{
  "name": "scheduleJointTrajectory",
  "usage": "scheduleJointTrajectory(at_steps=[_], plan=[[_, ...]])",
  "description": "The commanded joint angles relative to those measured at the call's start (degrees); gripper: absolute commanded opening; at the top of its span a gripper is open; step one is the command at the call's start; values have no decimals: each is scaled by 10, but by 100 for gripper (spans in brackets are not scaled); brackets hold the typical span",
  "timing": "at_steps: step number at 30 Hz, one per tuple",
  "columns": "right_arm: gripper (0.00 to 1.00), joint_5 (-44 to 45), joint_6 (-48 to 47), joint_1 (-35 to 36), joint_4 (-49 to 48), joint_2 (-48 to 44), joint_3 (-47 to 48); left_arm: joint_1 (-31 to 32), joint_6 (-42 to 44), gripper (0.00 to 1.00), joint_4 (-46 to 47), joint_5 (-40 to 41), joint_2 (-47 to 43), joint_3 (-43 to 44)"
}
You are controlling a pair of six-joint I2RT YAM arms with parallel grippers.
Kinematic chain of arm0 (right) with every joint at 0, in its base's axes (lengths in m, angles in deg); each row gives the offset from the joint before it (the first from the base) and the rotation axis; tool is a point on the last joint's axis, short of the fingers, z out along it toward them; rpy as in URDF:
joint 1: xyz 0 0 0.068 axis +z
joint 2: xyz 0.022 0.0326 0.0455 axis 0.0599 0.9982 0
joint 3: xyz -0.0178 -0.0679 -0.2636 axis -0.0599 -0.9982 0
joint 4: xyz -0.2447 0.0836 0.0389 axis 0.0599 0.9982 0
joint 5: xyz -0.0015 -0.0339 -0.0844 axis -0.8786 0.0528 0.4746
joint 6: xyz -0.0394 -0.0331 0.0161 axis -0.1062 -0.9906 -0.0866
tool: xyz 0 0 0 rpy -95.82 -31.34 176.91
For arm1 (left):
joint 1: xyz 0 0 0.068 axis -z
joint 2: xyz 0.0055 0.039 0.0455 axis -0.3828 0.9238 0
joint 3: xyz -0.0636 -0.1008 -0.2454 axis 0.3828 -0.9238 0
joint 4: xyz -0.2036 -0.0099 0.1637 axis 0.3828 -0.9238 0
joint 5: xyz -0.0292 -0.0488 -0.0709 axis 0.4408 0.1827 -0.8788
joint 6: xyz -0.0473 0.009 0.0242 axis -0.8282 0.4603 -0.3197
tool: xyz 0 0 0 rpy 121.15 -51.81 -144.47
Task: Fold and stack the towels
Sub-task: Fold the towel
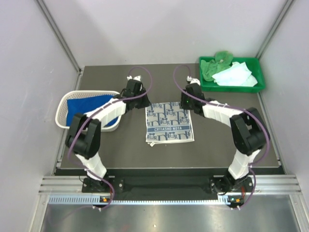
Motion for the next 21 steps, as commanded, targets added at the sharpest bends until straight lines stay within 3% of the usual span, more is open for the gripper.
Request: scheduleJointTrajectory(at_steps=[1,8,15,21], plan=[[35,-22,-18,-10,22,48,60,-30,10,24,31,-53,55,46],[33,-52,-24,-48,37,134,134,-61,-1,23,95,-102,146,73],[33,-70,-36,-77,49,171,160,-69,-1,21,70,-82,216,107],[33,-79,-41,-90,42,160,152,-75,-2,21,51,-70,218,118]])
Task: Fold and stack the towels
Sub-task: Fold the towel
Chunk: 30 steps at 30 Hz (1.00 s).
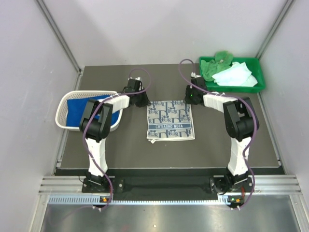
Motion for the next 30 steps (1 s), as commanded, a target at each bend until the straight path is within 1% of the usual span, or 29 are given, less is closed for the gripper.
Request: scheduleJointTrajectory(at_steps=[1,4,6,13,15,18,20,23,30], plan=[[33,0,-18,-14,4,-5,13,-6,6,22,-9,14,5,16],[34,4,-27,-17,12,-22,15,-6,17,26,-20,4,-12,27],[38,9,-31,-17,3,-45,1,-6,23,28,-28,1,-30,31],[39,42,-49,-16,2,-90,-23,-6,51,35,-52,-11,-61,38],[41,48,-51,-16,-7,-96,-34,-6,55,38,-61,-11,-60,40],[41,48,-58,-16,-1,-81,-27,-6,66,42,-87,-25,-46,58],[41,38,-59,-15,-1,-71,-19,-6,73,46,-97,-44,-38,68],[41,28,-63,-15,3,-49,-6,-7,84,47,-117,-40,-11,86],[40,23,-75,-13,15,1,17,-5,86,48,-128,-49,27,102]])
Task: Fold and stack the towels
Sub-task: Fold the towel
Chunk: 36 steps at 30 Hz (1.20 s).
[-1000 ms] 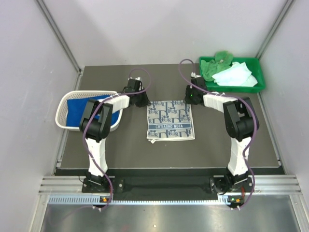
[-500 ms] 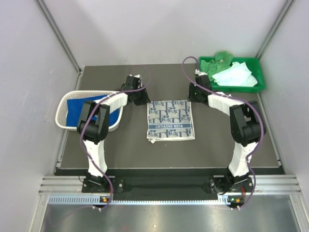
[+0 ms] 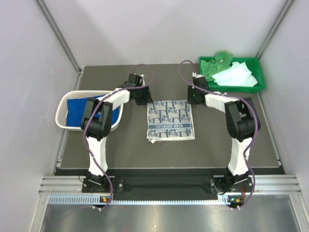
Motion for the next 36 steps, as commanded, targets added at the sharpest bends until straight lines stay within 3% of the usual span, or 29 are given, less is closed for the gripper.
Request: scheduleJointTrajectory(at_steps=[1,10,16,21,24,36], plan=[[40,-6,-15,-1,3,19,34,-2,11,48,-22,-7,24,25],[33,-11,-18,4,5,37,43,9,12,48,-27,34,50,39],[21,-14,-14,5,4,34,41,15,7,37,-24,46,54,35],[7,-21,-10,3,5,32,47,15,10,18,-5,62,38,29],[1,-27,-8,0,1,29,53,14,18,15,21,69,24,21],[0,-91,-3,-27,-27,24,88,-22,21,12,125,17,11,8]])
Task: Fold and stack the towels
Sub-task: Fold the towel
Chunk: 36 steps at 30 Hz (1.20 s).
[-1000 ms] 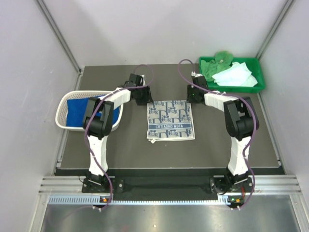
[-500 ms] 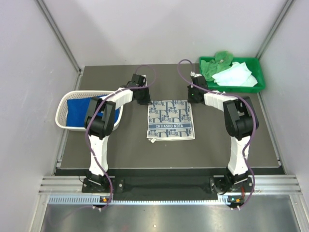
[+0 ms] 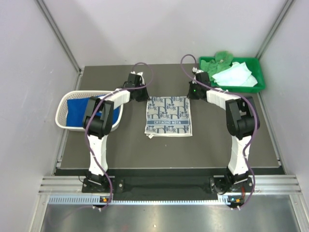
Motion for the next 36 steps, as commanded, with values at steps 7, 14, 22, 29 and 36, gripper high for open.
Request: scheduleJointTrajectory(at_steps=[7,14,22,29,36], plan=[[0,-42,-4,-14,-29,14,66,-34,-8,20,97,-62,-1,12],[0,-44,-7,-14,-41,15,67,-40,-31,18,139,-79,14,12],[0,-43,-10,-14,-34,24,76,-40,-44,36,122,-79,43,40],[19,-6,-13,-14,-22,20,71,-40,-41,36,77,-11,35,43],[29,18,-21,-12,-12,32,79,-37,-25,37,32,23,34,63]])
